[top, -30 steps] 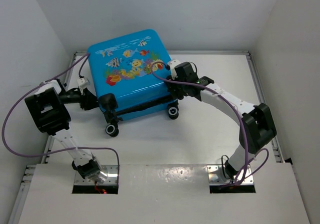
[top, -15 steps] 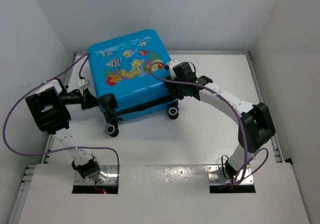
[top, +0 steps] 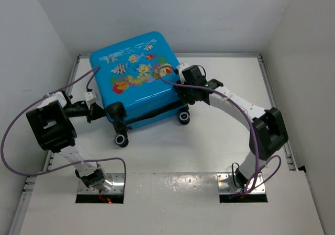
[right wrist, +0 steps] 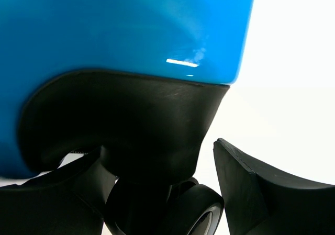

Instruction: Pack the luggage

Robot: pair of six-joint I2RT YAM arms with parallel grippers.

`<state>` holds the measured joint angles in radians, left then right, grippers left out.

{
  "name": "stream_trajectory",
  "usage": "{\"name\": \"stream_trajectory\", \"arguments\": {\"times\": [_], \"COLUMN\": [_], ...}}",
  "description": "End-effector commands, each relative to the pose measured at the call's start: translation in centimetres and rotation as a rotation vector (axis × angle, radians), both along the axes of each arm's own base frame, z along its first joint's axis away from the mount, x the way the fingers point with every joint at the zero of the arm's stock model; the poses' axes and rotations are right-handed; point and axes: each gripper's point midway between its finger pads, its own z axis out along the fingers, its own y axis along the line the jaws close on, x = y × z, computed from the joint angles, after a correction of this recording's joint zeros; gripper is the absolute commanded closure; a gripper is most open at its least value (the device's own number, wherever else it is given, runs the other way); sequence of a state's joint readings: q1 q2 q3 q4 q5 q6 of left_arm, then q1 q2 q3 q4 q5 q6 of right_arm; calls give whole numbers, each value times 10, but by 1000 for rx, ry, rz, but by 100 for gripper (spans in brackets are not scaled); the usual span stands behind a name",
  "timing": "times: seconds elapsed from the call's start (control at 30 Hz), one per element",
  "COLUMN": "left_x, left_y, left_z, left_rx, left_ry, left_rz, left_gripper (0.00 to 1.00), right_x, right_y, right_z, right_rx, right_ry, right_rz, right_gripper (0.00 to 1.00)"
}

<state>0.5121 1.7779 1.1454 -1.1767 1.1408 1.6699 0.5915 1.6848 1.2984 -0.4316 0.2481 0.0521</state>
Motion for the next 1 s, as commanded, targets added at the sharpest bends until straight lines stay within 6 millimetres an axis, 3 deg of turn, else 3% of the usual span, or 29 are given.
{"name": "stream_trajectory", "arguments": {"times": [0.0, 0.17, 0.47, 0.63, 0.8, 0.93, 0.97], "left_x": [-27, -47, -84, -102, -106, -83, -75], "left_y": [-23, -35, -36, -51, -77, -87, -91], "left_z": [29, 35, 22, 13, 23, 42, 50], "left_rx": [-73, -61, 90, 129, 93, 29, 12], "left_ry": [-19, -41, -33, -35, -80, -94, -124], "left_rz": [-4, -4, -40, -116, -192, -168, -183], "left_gripper": [100, 100, 100, 100, 100, 100, 100], "right_x": [5, -2, -17, -19, -8, 16, 20], "right_y": [3, 3, -1, -6, -20, -25, -26], "right_z": [15, 10, 8, 3, 0, 6, -1], "right_rx": [38, 55, 93, 112, 140, 156, 145], "right_ry": [-37, -6, 31, 47, 81, 56, 65], "right_rz": [-44, -47, -78, -110, -200, -246, -259], "right_gripper": [100, 100, 100, 100, 100, 100, 100]}}
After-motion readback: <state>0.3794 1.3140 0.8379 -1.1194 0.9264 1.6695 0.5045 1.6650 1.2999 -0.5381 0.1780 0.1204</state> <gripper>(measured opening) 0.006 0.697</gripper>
